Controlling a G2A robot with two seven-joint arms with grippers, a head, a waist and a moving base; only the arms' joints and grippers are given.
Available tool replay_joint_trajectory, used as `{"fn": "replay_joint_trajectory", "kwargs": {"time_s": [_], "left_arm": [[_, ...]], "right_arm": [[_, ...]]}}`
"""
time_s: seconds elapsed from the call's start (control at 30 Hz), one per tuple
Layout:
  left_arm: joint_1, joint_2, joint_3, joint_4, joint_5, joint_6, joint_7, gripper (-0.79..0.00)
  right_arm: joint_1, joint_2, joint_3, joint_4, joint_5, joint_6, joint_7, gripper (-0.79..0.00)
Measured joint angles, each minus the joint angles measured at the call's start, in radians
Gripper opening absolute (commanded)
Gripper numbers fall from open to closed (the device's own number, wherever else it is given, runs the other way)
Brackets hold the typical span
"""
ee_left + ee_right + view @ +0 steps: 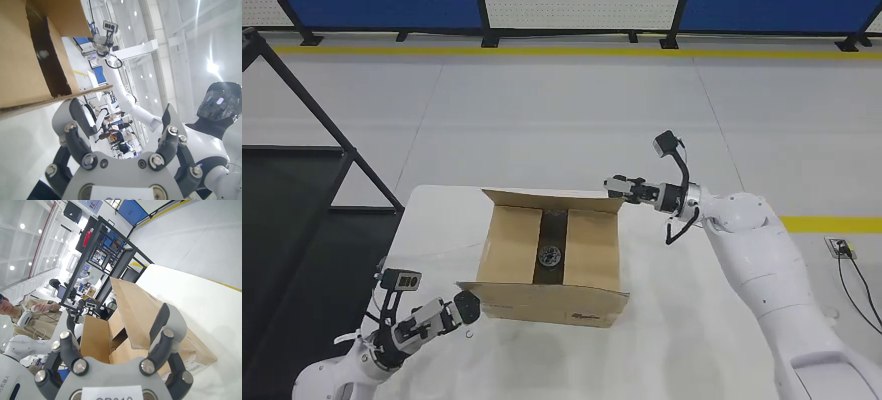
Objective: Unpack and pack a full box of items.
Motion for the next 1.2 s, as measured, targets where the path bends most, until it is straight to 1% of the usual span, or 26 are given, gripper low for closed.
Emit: {"fn": "replay_joint_trajectory", "kwargs": {"time_s": [0.3, 0.4, 0.5, 0.7, 0.9, 1.07, 1.2], "left_arm": [[-0.044, -0.008, 0.057, -0.026, 0.172, 0.016, 0.192, 0.000], [-0.057, -0.012, 0.078, -0.030, 0.248, 0.012, 0.257, 0.000], [-0.068, -0.016, 0.107, -0.030, 0.282, 0.013, 0.303, 0.000], [-0.102, -0.022, 0.148, -0.015, 0.307, 0.029, 0.339, 0.000], [-0.125, -0.025, 0.170, -0.005, 0.318, 0.038, 0.342, 0.000], [-0.146, -0.026, 0.182, 0.014, 0.315, 0.052, 0.338, 0.000], [-0.176, -0.028, 0.194, 0.030, 0.319, 0.069, 0.340, 0.000]], "right_arm": [[-0.002, 0.000, 0.000, -0.003, 0.001, -0.002, -0.003, 0.000], [-0.031, 0.003, -0.002, -0.057, 0.002, 0.038, -0.024, 0.000], [-0.054, 0.009, 0.005, -0.112, 0.025, 0.090, 0.002, 0.000], [-0.082, 0.019, 0.008, -0.180, 0.074, 0.201, 0.088, 0.000], [-0.107, 0.028, 0.010, -0.212, 0.120, 0.280, 0.185, 0.000], [-0.126, 0.033, 0.011, -0.223, 0.138, 0.297, 0.195, 0.000], [-0.145, 0.036, 0.016, -0.236, 0.176, 0.316, 0.190, 0.000]]}}
